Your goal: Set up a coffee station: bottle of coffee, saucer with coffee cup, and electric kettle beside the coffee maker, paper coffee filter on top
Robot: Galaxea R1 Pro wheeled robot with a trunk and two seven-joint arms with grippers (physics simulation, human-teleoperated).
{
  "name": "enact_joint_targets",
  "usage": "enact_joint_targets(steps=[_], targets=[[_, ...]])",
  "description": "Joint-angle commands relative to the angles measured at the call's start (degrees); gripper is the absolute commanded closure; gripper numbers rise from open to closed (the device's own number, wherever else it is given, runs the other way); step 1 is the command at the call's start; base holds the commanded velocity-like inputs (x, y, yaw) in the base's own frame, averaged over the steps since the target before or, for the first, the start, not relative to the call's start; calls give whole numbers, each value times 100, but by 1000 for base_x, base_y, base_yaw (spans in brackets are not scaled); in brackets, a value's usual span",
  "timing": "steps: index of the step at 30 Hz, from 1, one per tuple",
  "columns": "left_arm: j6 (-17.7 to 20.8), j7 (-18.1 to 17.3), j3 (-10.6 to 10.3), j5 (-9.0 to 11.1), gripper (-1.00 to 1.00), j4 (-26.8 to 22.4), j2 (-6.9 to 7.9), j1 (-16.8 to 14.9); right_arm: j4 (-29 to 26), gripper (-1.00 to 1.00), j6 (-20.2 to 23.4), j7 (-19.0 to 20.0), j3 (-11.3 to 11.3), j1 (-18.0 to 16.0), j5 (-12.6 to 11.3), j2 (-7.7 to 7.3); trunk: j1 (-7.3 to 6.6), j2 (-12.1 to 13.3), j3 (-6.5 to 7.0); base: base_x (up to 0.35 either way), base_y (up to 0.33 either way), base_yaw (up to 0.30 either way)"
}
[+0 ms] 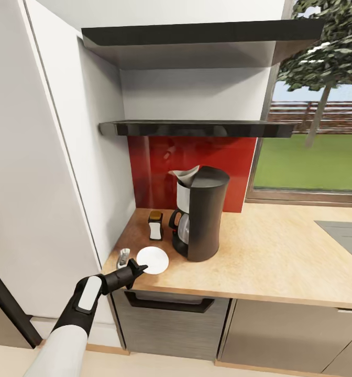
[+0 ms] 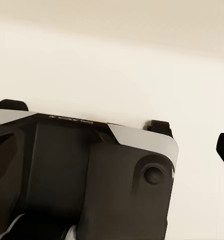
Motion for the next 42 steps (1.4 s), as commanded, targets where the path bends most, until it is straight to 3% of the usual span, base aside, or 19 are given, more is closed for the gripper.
enact_joint_targets(steps=[1,12,20,42], targets=[[43,-12,35,-26,100,-4,-9,-8,-8,-100,31,10,48,-4,-59,0,4,-14,-13,16,-21,0],[48,6,35,-32,100,14,-16,-8,-8,-100,31,19,53,0,-59,14,4,-14,-13,70,-29,0],[45,6,61,-17,100,550,-5,-25,-8,-100,31,19,49,4,-59,15,4,-14,-13,4,-2,0],[44,-2,62,11,100,576,-12,-52,-8,-100,31,19,49,5,-59,9,4,-14,-13,58,0,0]])
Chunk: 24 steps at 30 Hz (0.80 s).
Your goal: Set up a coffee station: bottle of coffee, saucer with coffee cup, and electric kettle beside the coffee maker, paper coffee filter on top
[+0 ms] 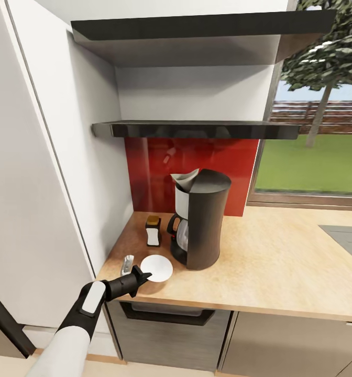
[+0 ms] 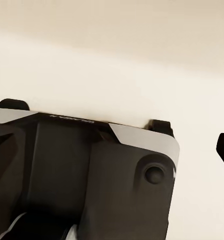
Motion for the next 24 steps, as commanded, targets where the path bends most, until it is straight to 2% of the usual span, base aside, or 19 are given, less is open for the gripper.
enact_joint_targets(steps=[1,8,9,20,24], targets=[[41,-18,40,-32,100,-4,-10,-8,-8,-100,30,10,49,-4,-59,-2,4,-13,-13,0,0,0],[43,-18,30,-28,100,-4,-19,-8,-8,-100,30,10,48,-4,-59,-3,4,-13,-13,0,0,0],[41,-18,26,-28,-100,-4,-20,-11,-8,-100,30,10,48,-4,-59,-3,4,-13,-13,0,0,0],[43,-18,63,-32,-100,-4,-4,-18,-8,-100,30,18,48,1,-59,-3,4,-13,-13,-1,0,0],[43,-17,70,-38,-100,-4,-3,-17,-8,-100,30,18,48,4,-59,-3,4,-13,-13,-195,74,0]])
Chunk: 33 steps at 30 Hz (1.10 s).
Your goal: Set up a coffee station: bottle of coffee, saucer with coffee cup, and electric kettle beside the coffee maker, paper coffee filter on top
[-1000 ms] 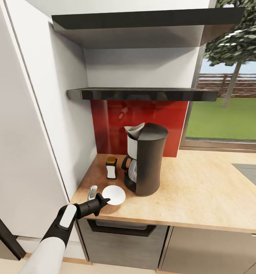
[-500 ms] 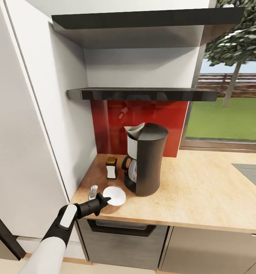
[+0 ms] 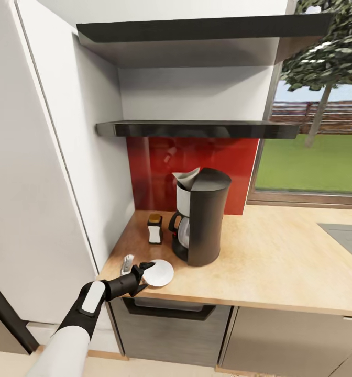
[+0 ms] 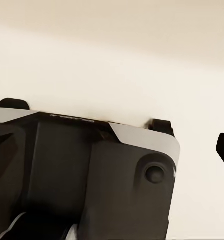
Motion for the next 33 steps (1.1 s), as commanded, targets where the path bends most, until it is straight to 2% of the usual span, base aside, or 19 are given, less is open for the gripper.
enact_joint_targets(steps=[1,19,21,25,27,29,30,32,33], targets=[[40,-26,40,-29,-100,-1,-7,-8,-7,-100,30,8,50,-4,-59,-1,1,-14,-14,-285,124,0],[65,-92,12,-42,-100,7,6,50,-7,-100,30,4,51,-3,-59,8,1,-14,-14,-304,140,0],[70,-106,10,-42,-100,7,16,88,-7,-100,30,-2,51,0,-59,8,1,-14,-14,-306,135,0],[68,-157,-50,-78,-100,7,49,435,-7,-100,30,-15,49,1,-63,8,1,-14,-14,-269,112,0],[55,-165,-98,-255,-100,7,134,972,-7,-100,24,-26,49,-2,-69,4,1,-14,-14,-84,32,0],[46,-175,-122,-433,-100,7,257,1292,-7,-100,23,-31,48,-1,-73,2,1,-14,-14,-37,14,0],[-45,-182,-144,-709,-100,14,425,1704,-7,-100,22,-34,48,0,-75,5,1,-14,-14,-12,5,0],[-371,-188,-153,-1027,-100,20,518,2119,-7,-100,23,-35,48,0,-76,1,1,-14,-14,-6,2,0],[-728,-192,-156,-1350,-100,23,559,2449,-4,-100,26,-48,44,3,-80,-13,1,-14,-14,-2,1,0]])
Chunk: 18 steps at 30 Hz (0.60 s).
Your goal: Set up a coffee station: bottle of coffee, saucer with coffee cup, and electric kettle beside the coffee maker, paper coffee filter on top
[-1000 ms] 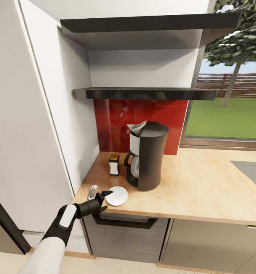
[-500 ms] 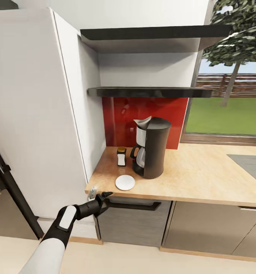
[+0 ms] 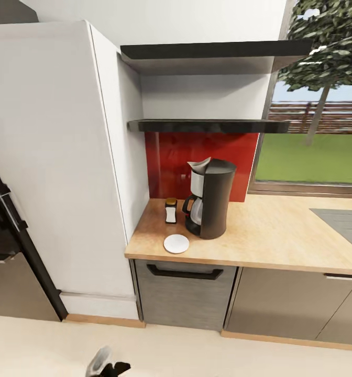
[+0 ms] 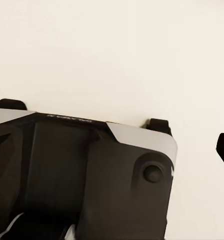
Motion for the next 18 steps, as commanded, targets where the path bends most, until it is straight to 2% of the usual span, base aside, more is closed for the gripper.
enact_joint_targets(steps=[1,2,3,4,5,7,8,10,12,13,17,18], targets=[[-214,-17,36,-268,-100,-4,11,239,-6,-100,32,-28,46,1,-61,-24,4,-13,-13,-2,1,0],[-339,-16,36,-417,-100,-1,17,335,-5,-100,32,-57,46,7,-62,-42,4,-13,-13,-1,0,0],[-592,-15,37,-743,-100,10,25,510,-7,-100,33,-129,45,32,-66,-82,4,-13,-13,0,0,0],[-722,-15,38,-918,-100,14,28,589,-8,-100,33,-166,45,48,-67,-103,4,-13,-13,0,0,0],[-1259,-10,51,-1599,-100,25,43,873,-7,-100,37,-251,44,133,-71,-176,4,-13,-13,0,0,0],[-1851,17,66,-2212,-100,54,68,1134,-9,-100,40,-282,44,319,-72,-237,4,-13,-13,0,0,0],[-1991,23,67,-2345,-100,74,72,1189,-10,-100,41,-286,44,373,-72,-249,4,-13,-13,0,0,0],[-2511,48,72,-3047,-100,422,102,1335,-6,-100,38,-283,44,586,-70,-282,4,-13,-13,0,0,0],[-2750,82,60,-3632,-100,763,129,1394,-8,-100,31,-282,43,768,-72,-297,4,-13,-13,0,0,0],[-2783,96,58,-3767,-100,838,133,1404,-9,-100,30,-281,43,808,-72,-297,4,-13,-13,0,0,0],[-2886,408,87,-4760,-100,1438,184,1433,-11,-100,23,-278,43,994,-73,-273,4,-13,-13,0,0,0],[-2889,464,91,-4819,-100,1498,189,1433,-11,-100,23,-278,43,1001,-73,-271,4,-13,-13,0,0,0]])
